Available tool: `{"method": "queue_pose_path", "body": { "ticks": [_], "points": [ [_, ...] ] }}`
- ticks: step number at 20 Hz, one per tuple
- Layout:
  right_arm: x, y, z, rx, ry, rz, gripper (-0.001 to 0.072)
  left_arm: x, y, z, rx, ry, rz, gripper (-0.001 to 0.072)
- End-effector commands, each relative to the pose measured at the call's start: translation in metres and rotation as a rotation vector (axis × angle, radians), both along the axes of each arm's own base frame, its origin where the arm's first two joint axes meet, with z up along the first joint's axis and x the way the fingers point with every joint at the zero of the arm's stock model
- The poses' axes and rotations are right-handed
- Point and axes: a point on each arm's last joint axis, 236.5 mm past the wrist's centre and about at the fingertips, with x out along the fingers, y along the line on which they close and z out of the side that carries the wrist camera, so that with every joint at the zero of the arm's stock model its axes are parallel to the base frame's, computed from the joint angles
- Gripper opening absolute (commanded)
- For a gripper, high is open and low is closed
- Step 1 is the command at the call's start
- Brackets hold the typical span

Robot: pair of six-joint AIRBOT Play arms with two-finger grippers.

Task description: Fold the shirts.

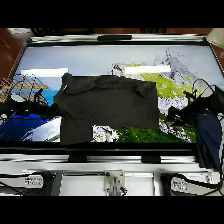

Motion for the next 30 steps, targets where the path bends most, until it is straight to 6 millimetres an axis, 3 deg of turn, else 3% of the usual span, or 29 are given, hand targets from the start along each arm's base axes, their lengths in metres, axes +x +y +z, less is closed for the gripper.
{"method": "queue_pose_path", "body": {
  "ticks": [1, 6, 9, 12, 13, 14, 15, 17, 18, 20, 22, 23, 24, 25, 26, 27, 28, 30],
  "points": [
    [-0.005, 0.012, -0.028, 0.071, -0.019, -0.088, 0.0508, -0.002, -0.005, 0.007, -0.014, -0.009, -0.044, 0.0036],
    [0.009, 0.035, -0.051, 0.076, -0.050, -0.059, 0.0508, -0.003, -0.006, 0.011, -0.017, -0.011, -0.050, 0.0036],
    [0.031, 0.056, -0.052, 0.121, -0.117, -0.082, 0.0506, 0.000, -0.005, 0.018, -0.008, -0.039, -0.053, 0.0036],
    [0.030, 0.081, -0.054, 0.139, -0.114, -0.036, 0.0502, 0.002, -0.004, 0.024, -0.002, -0.057, -0.051, 0.0036],
    [0.032, 0.094, -0.051, 0.169, -0.128, -0.011, 0.0402, 0.006, -0.004, 0.027, -0.001, -0.066, -0.054, 0.0036],
    [0.037, 0.107, -0.044, 0.205, -0.152, 0.007, 0.0203, 0.010, -0.003, 0.034, -0.001, -0.080, -0.061, 0.0036],
    [0.043, 0.118, -0.032, 0.236, -0.178, 0.042, 0.0078, 0.017, -0.002, 0.047, -0.001, -0.105, -0.074, 0.0036],
    [0.062, 0.127, 0.007, 0.268, -0.263, 0.156, 0.0075, 0.043, 0.002, 0.092, 0.021, -0.214, -0.105, 0.0034],
    [0.075, 0.126, 0.037, 0.262, -0.340, 0.209, 0.0076, 0.061, 0.006, 0.132, 0.051, -0.316, -0.114, 0.0034],
    [0.105, 0.121, 0.128, 0.204, -0.581, 0.306, 0.0075, 0.088, 0.013, 0.237, 0.138, -0.582, -0.118, 0.0034],
    [0.122, 0.106, 0.258, 0.043, -0.932, 0.383, 0.0075, 0.088, 0.016, 0.390, 0.238, -0.943, -0.046, 0.0034],
    [0.118, 0.096, 0.337, -0.068, -1.142, 0.390, 0.0075, 0.068, 0.014, 0.475, 0.281, -1.149, 0.004, 0.0035],
    [0.104, 0.084, 0.412, -0.182, -1.344, 0.369, 0.0075, 0.033, 0.009, 0.556, 0.316, -1.354, 0.051, 0.0035],
    [0.079, 0.073, 0.485, -0.292, -1.542, 0.328, 0.0075, -0.008, 0.002, 0.619, 0.328, -1.525, 0.101, 0.0035],
    [0.042, 0.063, 0.554, -0.388, -1.733, 0.263, 0.0075, -0.057, -0.005, 0.670, 0.322, -1.677, 0.159, 0.0035],
    [-0.001, 0.057, 0.606, -0.443, -1.889, 0.196, 0.0075, -0.102, -0.012, 0.700, 0.310, -1.783, 0.203, 0.0035],
    [-0.040, 0.057, 0.637, -0.456, -2.000, 0.151, 0.0075, -0.140, -0.018, 0.716, 0.318, -1.855, 0.225, 0.0035],
    [-0.102, 0.059, 0.661, -0.455, -2.093, 0.098, 0.0075, -0.194, -0.018, 0.716, 0.365, -1.883, 0.287, 0.0034]
  ]
}}
